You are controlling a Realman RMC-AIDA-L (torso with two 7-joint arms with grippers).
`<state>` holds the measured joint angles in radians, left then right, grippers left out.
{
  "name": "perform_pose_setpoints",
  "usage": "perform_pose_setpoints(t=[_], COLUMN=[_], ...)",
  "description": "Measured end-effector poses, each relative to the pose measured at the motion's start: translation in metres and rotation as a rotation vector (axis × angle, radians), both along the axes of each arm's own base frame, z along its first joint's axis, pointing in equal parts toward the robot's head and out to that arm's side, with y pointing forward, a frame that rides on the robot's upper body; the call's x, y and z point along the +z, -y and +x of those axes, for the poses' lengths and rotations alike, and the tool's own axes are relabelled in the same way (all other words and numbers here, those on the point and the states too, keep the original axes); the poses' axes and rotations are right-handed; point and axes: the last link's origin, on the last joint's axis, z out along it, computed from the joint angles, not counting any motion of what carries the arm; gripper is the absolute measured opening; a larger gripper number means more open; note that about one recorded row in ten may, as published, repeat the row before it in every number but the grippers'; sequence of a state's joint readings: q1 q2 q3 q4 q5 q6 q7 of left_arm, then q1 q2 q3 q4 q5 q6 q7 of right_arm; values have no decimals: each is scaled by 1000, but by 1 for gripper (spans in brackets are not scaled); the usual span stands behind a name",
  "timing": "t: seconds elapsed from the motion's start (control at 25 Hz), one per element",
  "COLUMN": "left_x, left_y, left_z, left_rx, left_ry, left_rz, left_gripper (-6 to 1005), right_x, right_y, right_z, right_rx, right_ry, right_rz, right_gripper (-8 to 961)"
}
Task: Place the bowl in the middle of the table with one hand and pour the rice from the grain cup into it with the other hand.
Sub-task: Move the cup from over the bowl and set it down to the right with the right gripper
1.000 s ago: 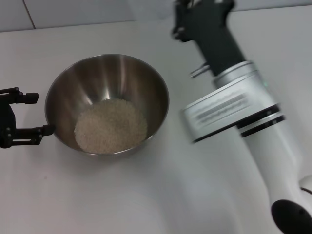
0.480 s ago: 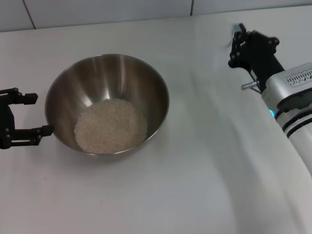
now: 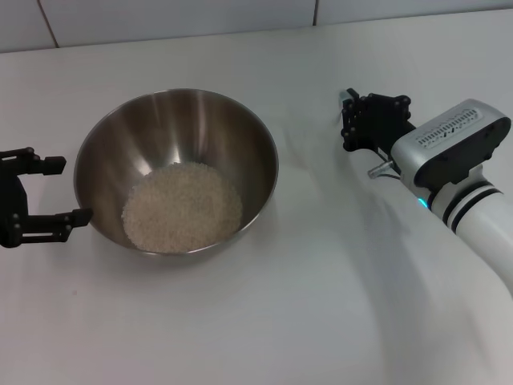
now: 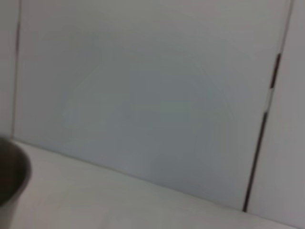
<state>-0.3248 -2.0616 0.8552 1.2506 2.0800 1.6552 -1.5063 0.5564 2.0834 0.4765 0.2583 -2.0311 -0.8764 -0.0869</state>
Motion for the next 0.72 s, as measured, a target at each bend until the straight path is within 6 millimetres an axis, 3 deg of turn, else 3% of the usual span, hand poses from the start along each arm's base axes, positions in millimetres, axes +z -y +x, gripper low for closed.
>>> perform_pose_setpoints(t=[0.4, 0.56, 0.72], left_x=[-1, 0, 0], left_y=[1, 1, -1], left_z=[-1, -1, 0], left_rx=[4, 2, -6], left_ry=[0, -2, -3], left_rz=[-2, -1, -3], left_gripper=[816, 817, 817], right_x=[-6, -11, -11], right_y=[8, 22, 30], right_z=[0, 7, 12], right_rx=[-21, -46, -67], right_ry=[-43, -68, -86], right_rz=[-15, -21, -16], right_gripper=[76, 80, 291])
